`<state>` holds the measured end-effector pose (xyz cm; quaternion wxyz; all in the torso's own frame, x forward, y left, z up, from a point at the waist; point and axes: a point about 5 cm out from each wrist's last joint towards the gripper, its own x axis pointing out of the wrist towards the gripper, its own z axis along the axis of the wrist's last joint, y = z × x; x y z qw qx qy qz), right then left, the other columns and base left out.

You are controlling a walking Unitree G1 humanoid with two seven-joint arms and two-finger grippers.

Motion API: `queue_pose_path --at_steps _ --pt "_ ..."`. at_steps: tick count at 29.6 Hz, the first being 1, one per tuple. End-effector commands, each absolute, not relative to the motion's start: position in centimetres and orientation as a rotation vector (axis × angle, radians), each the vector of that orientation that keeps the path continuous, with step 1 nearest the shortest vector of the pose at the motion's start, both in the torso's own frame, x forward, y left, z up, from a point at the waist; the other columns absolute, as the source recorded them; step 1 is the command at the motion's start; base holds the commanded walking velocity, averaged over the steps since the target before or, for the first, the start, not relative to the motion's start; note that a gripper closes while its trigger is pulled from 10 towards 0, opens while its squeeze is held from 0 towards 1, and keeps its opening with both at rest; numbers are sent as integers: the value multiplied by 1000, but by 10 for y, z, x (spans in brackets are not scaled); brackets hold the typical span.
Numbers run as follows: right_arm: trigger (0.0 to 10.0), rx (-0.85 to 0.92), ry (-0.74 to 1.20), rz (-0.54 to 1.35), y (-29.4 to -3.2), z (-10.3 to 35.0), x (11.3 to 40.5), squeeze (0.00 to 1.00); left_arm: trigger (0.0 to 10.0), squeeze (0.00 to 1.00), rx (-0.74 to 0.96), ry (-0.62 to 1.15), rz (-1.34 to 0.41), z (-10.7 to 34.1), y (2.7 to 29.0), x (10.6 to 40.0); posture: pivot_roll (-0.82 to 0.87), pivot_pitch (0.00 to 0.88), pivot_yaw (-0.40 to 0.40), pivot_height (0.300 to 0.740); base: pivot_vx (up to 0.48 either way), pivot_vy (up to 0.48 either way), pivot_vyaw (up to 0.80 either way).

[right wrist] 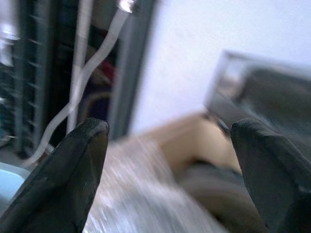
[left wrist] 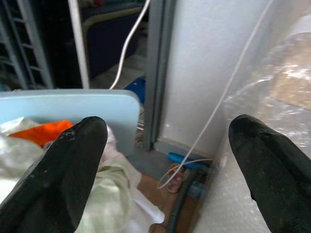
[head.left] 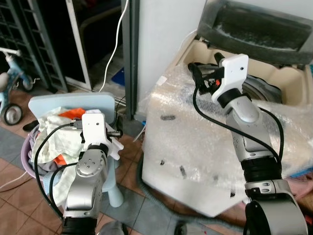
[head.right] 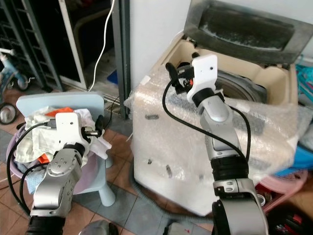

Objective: Clothes washing

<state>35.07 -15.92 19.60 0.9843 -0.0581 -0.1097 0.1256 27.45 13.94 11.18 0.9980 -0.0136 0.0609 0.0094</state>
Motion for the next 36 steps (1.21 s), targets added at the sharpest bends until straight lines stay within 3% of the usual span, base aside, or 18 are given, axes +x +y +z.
queue_pose_path --at_steps 1,9,11,15,19,22,25,31,36 --pt "10000 -105 -198 188 -171 195 349 0 10000 0 -15 97 13 117 136 276 -16 0 -57 740 0 480 0" --pt "10000 -141 -178 148 -172 191 349 0 10000 0 -9 96 17 118 138 278 -22 0 -48 740 0 480 0" --pt "10000 -45 -155 119 -170 187 347 0 10000 0 6 78 33 119 140 279 -16 0 -46 740 0 480 0" --pt "10000 -83 -127 104 -170 178 339 0 10000 0 11 77 54 119 144 279 -14 0 -42 740 0 480 0" --pt "10000 4 -95 178 -166 171 333 0 10000 0 16 81 61 117 146 278 -10 0 -40 740 0 480 0" --pt "10000 -10 -63 120 -169 161 330 0 10000 0 37 62 77 118 149 277 -12 0 -39 740 0 445 0" --pt "10000 -55 -36 139 -163 155 329 0 10000 0 34 44 77 119 152 276 -17 0 -39 740 0 0 0" --pt "10000 19 6 166 -154 149 326 0 10000 0 29 54 89 118 156 276 -17 0 -42 740 0 0 0" --pt "10000 0 9 348 -135 149 316 0 10000 0 35 59 96 116 158 273 -17 0 -42 740 0 0 134"
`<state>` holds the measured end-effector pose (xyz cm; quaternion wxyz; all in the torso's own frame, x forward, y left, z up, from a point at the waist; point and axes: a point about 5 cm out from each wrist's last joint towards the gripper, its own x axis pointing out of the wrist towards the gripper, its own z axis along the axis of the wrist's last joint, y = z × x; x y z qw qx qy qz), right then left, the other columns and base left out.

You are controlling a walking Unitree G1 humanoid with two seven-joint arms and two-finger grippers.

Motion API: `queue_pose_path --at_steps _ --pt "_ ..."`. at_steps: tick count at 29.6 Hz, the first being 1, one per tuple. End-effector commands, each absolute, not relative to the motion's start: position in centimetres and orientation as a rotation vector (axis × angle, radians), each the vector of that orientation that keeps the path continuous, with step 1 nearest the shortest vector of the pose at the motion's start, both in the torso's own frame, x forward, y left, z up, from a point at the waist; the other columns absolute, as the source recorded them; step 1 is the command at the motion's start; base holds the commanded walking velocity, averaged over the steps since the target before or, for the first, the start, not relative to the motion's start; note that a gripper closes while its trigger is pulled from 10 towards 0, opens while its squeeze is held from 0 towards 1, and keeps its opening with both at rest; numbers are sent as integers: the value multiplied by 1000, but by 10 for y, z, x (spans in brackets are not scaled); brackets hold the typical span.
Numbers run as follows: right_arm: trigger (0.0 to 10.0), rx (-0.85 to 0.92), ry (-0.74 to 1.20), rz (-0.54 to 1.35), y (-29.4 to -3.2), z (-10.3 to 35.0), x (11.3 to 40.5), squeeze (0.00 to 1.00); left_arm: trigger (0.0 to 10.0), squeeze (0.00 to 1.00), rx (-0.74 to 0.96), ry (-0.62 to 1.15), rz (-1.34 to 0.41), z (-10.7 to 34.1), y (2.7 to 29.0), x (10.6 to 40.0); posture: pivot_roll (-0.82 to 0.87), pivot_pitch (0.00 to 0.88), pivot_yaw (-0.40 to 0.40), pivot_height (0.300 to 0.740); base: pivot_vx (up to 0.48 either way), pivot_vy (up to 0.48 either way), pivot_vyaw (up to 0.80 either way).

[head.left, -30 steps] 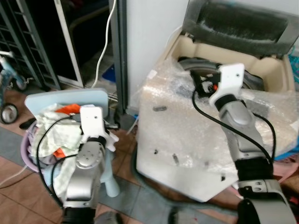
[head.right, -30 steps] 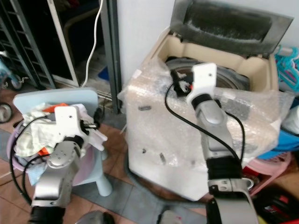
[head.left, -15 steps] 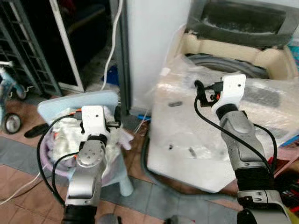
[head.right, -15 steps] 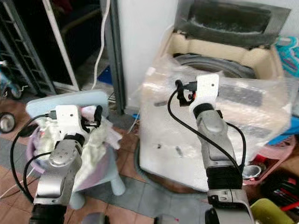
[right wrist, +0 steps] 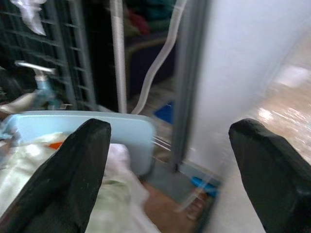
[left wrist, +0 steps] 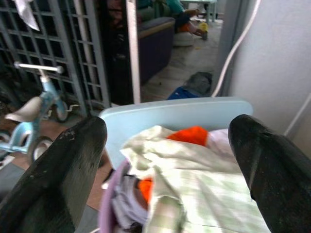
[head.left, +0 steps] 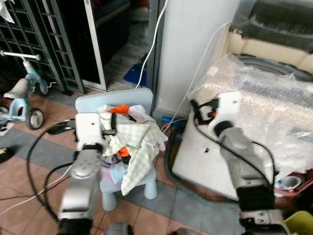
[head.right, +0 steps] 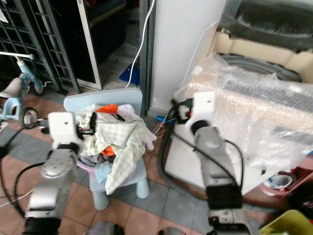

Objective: Clothes washing

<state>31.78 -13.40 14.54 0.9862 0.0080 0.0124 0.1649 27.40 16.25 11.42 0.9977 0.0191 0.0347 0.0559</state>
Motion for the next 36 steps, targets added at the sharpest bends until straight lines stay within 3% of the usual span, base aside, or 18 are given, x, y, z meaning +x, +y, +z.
queue_pose_path --at_steps 1,8,21,24,31,36 --pt "10000 -6 11 348 -134 148 316 0 10000 0 32 60 94 115 157 273 -18 0 -43 740 262 0 681" --pt "10000 -5 44 337 -133 145 319 0 10000 0 26 69 90 114 157 272 -17 0 -46 740 336 0 528" --pt "10000 -68 101 427 -124 135 316 0 10000 0 26 82 89 111 156 269 -9 0 -54 740 395 0 0" --pt "10000 -85 99 476 -119 134 314 0 10000 0 22 86 91 110 155 268 -6 0 -60 740 329 0 800" --pt "10000 -160 192 529 -117 118 312 0 10000 0 30 111 125 109 155 266 16 0 -69 740 0 0 771" --pt "10000 -214 284 554 -120 105 312 0 10000 0 36 143 118 107 155 264 31 0 -65 740 0 0 0"
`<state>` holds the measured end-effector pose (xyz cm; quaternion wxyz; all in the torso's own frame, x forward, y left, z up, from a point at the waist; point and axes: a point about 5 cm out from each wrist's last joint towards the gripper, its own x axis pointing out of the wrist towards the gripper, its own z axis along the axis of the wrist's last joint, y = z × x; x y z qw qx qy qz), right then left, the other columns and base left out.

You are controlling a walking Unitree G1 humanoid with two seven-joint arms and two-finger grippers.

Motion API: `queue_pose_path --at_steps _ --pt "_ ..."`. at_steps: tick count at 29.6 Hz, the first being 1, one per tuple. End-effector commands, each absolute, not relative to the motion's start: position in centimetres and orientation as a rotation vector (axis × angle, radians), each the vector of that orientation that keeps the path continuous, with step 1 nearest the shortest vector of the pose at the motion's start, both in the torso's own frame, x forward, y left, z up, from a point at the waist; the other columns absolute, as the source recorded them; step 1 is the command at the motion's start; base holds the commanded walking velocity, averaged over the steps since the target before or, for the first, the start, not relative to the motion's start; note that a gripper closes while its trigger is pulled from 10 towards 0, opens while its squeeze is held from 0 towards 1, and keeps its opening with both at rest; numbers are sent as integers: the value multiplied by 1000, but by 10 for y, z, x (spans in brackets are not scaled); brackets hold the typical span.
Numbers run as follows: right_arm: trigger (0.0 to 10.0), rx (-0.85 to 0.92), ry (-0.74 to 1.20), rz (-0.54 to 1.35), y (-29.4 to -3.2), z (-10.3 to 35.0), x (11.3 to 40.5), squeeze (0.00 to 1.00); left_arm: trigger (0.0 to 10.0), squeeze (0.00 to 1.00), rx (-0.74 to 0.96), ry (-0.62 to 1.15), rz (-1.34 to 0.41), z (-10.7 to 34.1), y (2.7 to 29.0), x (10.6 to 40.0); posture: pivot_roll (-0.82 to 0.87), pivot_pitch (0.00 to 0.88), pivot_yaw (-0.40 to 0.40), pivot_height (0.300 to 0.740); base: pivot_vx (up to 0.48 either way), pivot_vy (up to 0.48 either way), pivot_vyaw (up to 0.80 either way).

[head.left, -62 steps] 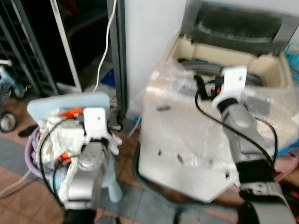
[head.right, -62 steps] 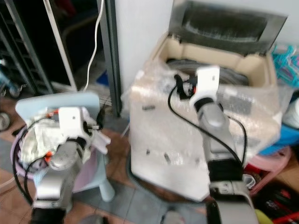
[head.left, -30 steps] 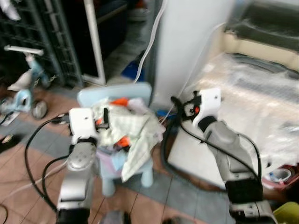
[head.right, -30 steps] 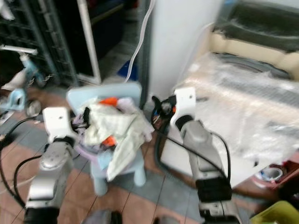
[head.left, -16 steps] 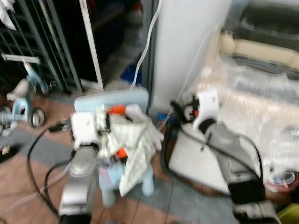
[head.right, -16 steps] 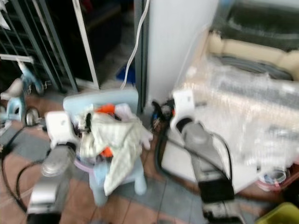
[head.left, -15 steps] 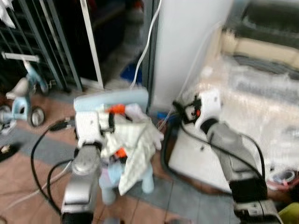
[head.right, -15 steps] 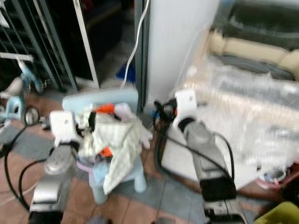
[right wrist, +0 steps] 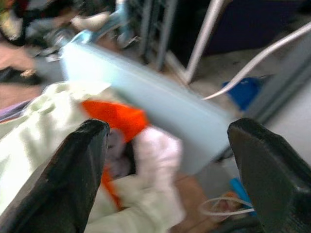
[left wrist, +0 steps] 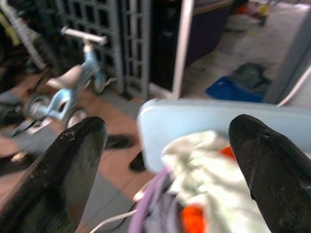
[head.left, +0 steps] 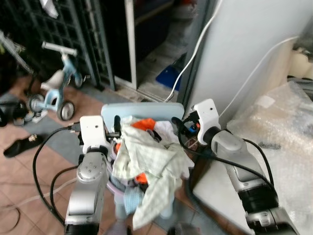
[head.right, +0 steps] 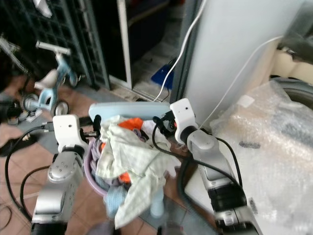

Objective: Clothes washing

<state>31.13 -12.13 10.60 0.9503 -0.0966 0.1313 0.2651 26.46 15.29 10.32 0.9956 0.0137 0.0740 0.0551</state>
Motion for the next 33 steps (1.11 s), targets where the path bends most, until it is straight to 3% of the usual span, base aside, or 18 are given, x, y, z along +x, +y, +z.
queue_pose_path --at_steps 1,6,15,24,25,26,27,28,33 --pt "10000 -230 311 565 -121 102 312 0 10000 0 44 156 114 106 155 262 33 0 -64 740 0 0 0" --pt "10000 -341 440 663 -127 83 309 0 10000 0 63 219 75 103 158 252 59 0 -61 740 0 0 0" --pt "10000 -381 572 692 -135 57 298 0 10000 0 69 310 43 92 160 230 88 24 -90 740 0 0 0" --pt "10000 -345 650 762 -113 36 291 0 10000 0 59 346 33 94 157 208 137 73 -133 740 0 0 0" --pt "8353 -339 649 755 -109 34 292 0 10000 0 58 346 36 95 157 207 140 74 -135 740 0 0 0" --pt "3608 -332 644 744 -104 33 293 0 10000 0 57 347 40 95 158 206 148 78 -140 740 0 0 0" --pt "3608 -332 644 744 -104 33 293 0 10000 0 57 347 40 95 158 206 148 78 -140 740 0 0 0" --pt "0 -309 635 722 -94 32 297 0 10000 0 56 350 48 96 158 203 154 81 -144 740 0 0 0" --pt "0 -261 630 680 -84 33 303 0 10000 0 59 358 57 97 158 201 161 79 -153 740 0 0 0"
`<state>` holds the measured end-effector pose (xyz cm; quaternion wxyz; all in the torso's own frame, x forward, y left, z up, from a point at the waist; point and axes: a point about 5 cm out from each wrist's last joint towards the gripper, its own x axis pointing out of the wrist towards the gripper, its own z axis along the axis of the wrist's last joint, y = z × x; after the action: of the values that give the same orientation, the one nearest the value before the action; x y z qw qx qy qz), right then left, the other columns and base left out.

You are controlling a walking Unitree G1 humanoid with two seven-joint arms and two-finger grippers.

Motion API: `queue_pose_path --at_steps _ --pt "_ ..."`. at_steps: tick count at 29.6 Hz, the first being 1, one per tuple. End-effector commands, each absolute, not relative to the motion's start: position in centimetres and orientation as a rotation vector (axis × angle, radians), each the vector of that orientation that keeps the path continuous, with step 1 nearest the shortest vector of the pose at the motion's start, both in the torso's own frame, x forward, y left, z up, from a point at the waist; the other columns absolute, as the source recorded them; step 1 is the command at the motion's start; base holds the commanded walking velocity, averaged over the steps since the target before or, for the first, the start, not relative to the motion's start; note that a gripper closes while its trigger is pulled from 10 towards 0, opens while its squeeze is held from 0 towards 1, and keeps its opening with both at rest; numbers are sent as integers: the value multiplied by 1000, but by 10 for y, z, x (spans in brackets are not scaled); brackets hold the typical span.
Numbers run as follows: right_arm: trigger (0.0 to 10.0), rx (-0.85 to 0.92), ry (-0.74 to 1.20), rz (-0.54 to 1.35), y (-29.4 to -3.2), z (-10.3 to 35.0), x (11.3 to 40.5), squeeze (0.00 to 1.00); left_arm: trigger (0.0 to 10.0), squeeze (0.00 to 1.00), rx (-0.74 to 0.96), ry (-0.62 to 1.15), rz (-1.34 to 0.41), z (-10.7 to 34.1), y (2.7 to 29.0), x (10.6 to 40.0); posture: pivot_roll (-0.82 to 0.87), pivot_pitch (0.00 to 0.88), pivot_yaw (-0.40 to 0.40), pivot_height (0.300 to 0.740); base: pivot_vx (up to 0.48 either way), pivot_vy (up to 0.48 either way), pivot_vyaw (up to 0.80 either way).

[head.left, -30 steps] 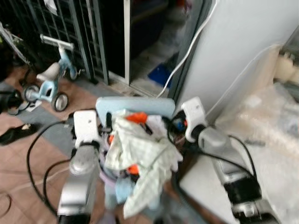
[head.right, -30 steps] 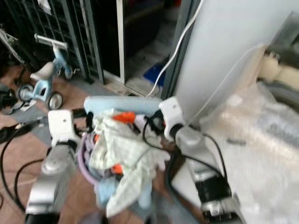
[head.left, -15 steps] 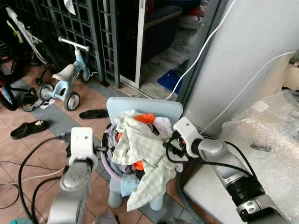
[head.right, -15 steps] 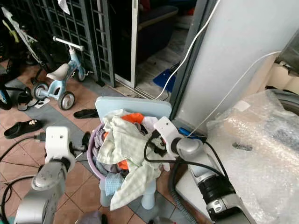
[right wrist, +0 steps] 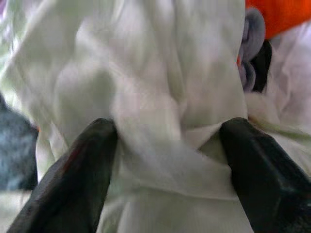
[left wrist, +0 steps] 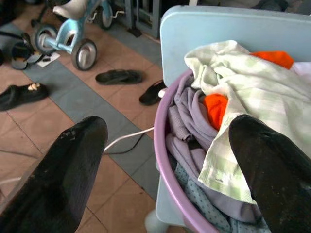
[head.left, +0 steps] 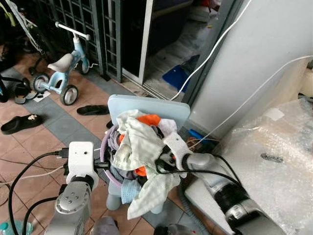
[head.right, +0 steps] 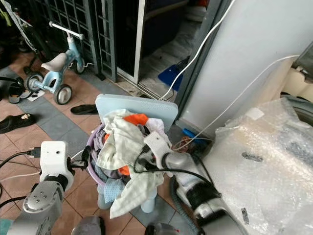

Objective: Clothes washing

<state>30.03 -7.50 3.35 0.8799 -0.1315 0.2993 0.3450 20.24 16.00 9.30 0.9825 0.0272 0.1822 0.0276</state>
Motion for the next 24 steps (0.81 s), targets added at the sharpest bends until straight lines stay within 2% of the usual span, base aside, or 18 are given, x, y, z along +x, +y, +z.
queue_pose_path --at_steps 1,24 --pt "0 -253 630 672 -84 33 304 0 10000 0 59 359 58 97 158 201 161 76 -155 740 0 0 0" --pt "0 -175 695 579 -101 23 305 0 10000 0 57 332 49 97 151 219 123 18 -157 740 0 0 0"
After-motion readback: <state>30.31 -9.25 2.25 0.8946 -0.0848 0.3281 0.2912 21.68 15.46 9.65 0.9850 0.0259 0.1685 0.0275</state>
